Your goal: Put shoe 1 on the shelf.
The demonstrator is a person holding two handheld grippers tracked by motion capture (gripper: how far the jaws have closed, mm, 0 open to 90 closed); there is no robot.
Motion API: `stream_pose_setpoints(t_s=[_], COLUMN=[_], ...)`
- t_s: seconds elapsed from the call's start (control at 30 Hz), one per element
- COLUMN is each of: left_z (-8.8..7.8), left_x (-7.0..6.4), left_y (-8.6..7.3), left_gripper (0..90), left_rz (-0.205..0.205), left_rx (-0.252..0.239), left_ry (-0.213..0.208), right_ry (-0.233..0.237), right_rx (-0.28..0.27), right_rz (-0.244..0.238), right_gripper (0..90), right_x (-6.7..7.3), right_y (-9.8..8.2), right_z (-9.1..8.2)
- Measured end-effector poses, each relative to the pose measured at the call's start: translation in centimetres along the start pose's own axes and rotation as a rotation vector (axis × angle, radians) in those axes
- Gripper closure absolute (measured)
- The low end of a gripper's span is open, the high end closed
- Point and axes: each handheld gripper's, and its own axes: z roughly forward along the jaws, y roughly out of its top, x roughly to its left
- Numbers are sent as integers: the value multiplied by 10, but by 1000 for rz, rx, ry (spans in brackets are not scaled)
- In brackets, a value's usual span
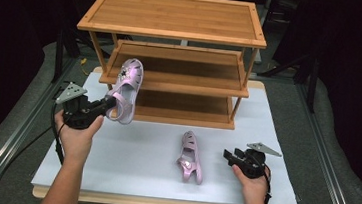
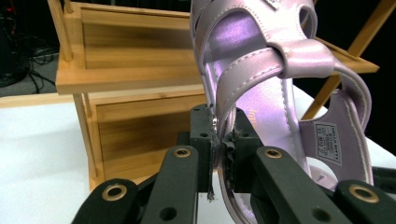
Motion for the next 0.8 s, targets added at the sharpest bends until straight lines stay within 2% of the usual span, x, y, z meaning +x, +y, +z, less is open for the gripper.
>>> stream_pose_setpoints(t_s=[0.17, 0.53, 0.7, 0.8], left_z=[11, 45, 61, 72], left_x=[1, -5, -10, -13], left_y=[14, 66, 77, 81], left_gripper=[830, 830, 830, 830], left_rz=[-7, -6, 1, -15], left_rx=[-1, -27, -22, -16], left_ry=[29, 102, 123, 128], right_ry=[6, 14, 21, 24], right_rx=[-4, -7, -7, -8], right_rz=[2, 20, 20, 25], right_gripper=[492, 493, 492, 493], right_x=[-1, -2, -3, -3], right_y=[0, 0, 1, 1], right_z=[0, 0, -1, 0])
